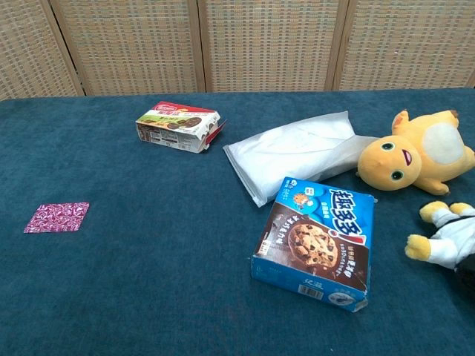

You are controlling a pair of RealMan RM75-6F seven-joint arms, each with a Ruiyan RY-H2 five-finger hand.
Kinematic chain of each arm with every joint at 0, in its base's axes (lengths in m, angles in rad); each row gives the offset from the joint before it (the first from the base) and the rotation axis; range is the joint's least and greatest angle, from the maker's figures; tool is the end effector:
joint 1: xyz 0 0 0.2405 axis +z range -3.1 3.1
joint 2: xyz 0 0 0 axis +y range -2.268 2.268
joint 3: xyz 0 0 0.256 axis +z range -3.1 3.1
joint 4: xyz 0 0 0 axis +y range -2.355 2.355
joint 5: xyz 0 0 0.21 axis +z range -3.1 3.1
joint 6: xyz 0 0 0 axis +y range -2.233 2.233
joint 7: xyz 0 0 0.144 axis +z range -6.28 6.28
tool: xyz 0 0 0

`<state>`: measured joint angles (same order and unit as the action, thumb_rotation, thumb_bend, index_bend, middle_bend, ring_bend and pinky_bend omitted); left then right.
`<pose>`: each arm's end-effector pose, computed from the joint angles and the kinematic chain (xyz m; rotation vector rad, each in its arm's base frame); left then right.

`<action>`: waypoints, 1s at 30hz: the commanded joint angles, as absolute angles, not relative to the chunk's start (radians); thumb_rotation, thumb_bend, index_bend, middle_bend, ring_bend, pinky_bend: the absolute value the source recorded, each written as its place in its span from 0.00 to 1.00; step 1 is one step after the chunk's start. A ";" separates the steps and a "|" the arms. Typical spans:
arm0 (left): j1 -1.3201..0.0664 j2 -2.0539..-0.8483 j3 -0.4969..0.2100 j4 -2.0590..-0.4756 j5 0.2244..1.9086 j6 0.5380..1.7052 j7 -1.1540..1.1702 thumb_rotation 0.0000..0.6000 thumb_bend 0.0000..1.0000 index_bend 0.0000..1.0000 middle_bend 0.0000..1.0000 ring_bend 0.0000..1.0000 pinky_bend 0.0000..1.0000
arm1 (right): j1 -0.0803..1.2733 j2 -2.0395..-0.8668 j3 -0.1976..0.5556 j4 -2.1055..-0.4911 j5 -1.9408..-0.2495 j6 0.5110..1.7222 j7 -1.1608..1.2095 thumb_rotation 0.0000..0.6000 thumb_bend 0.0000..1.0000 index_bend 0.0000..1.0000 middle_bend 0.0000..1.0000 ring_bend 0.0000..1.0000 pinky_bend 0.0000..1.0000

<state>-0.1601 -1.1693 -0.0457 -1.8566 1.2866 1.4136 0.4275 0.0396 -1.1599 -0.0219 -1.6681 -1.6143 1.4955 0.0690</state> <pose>-0.2723 0.1930 0.1201 -1.4217 -0.9357 -0.6969 -0.2924 -0.1503 0.1279 1.4329 -1.0631 1.0189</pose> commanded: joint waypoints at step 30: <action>-0.171 -1.168 -0.037 -1.861 1.270 1.384 0.450 1.00 0.32 0.00 0.00 0.00 0.00 | 0.036 -1.157 -0.024 -1.668 -1.619 1.501 0.074 1.00 0.11 0.04 0.00 0.00 0.00</action>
<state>-0.1700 -1.1687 -0.0381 -1.8595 1.2708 1.3855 0.4490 0.0362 -1.1564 -0.0235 -1.6681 -1.6193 1.5007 0.0739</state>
